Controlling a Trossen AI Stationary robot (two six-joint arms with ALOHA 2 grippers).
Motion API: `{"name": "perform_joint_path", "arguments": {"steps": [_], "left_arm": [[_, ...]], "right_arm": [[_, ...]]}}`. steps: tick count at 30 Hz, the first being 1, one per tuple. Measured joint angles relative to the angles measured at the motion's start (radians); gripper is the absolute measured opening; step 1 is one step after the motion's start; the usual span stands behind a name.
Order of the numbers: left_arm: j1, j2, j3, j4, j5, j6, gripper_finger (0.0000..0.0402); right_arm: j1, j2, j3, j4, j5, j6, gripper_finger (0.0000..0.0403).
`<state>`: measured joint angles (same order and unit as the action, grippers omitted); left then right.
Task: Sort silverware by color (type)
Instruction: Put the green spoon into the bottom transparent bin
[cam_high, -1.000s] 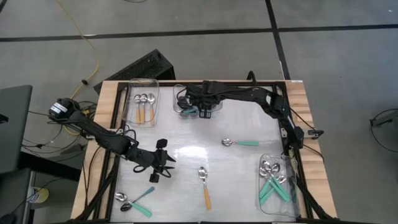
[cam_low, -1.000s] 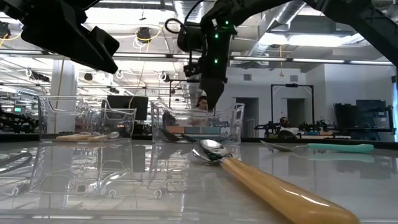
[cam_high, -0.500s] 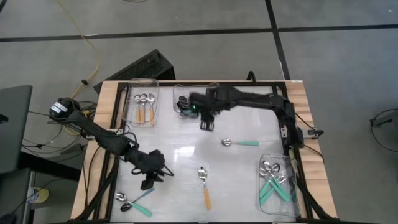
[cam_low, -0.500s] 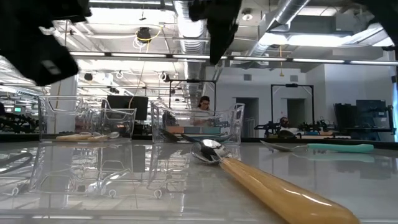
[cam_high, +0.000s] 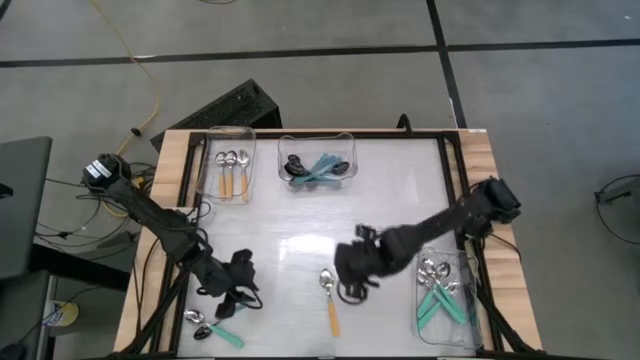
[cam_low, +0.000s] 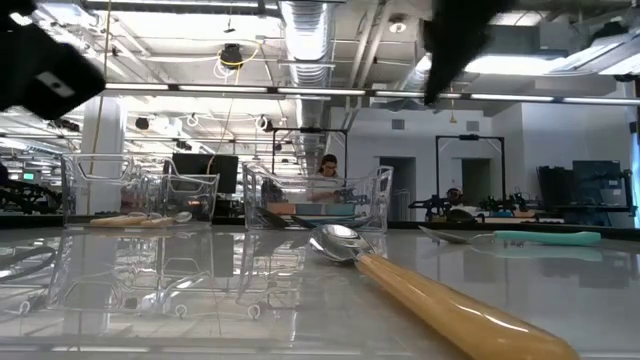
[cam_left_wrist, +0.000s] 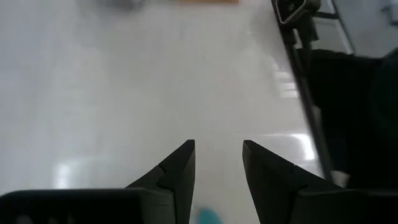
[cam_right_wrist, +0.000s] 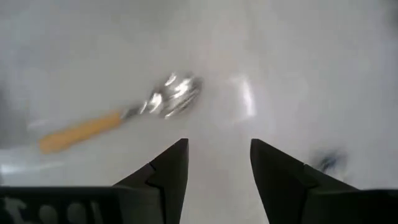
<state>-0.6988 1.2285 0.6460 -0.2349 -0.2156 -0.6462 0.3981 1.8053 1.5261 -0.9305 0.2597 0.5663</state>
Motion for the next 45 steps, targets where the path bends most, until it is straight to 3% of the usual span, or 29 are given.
{"name": "perform_joint_path", "arguments": {"steps": [5, 10, 13, 17, 19, 26, 31, 35, 39, 45], "left_arm": [[0.033, 0.0, 0.0, 0.015, -0.06, 0.176, 0.0118], [0.08, 0.0, 0.0, 0.024, -0.061, 0.221, 0.0118], [0.098, 0.0, 0.0, 0.024, -0.062, 0.223, 0.0118], [0.108, 0.0, 0.0, 0.023, -0.058, 0.219, 0.0118], [0.108, 0.0, 0.0, 0.023, -0.058, 0.218, 0.0118], [0.12, 0.0, 0.0, 0.023, -0.059, 0.245, 0.0118], [0.142, 0.0, 0.0, 0.023, -0.061, 0.245, 0.0118], [0.154, 0.0, 0.0, 0.022, -0.059, 0.251, 0.0118], [0.163, 0.0, 0.0, 0.024, -0.058, 0.273, 0.0118], [0.17, 0.0, 0.0, 0.026, -0.058, 0.275, 0.0118]], "right_arm": [[0.03, -0.002, -0.068, -0.148, 0.029, 0.055, 0.0194], [-0.08, -0.083, -0.219, -0.151, 0.0, -0.049, 0.0194], [-0.182, -0.121, -0.351, -0.1, -0.013, -0.13, 0.0194], [-0.291, -0.172, -0.5, 0.062, -0.154, -0.255, 0.0194], [-0.32, -0.177, -0.539, 0.094, -0.164, -0.299, 0.0193], [-0.355, -0.158, -0.568, 0.131, -0.153, -0.391, 0.0185], [-0.364, -0.108, -0.587, 0.158, -0.216, -0.417, 0.017], [-0.368, -0.088, -0.587, 0.164, -0.231, -0.404, 0.0132], [-0.369, -0.107, -0.59, 0.182, -0.228, -0.368, 0.0059], [-0.374, -0.181, -0.576, 0.171, -0.155, -0.346, 0.0051]]}}
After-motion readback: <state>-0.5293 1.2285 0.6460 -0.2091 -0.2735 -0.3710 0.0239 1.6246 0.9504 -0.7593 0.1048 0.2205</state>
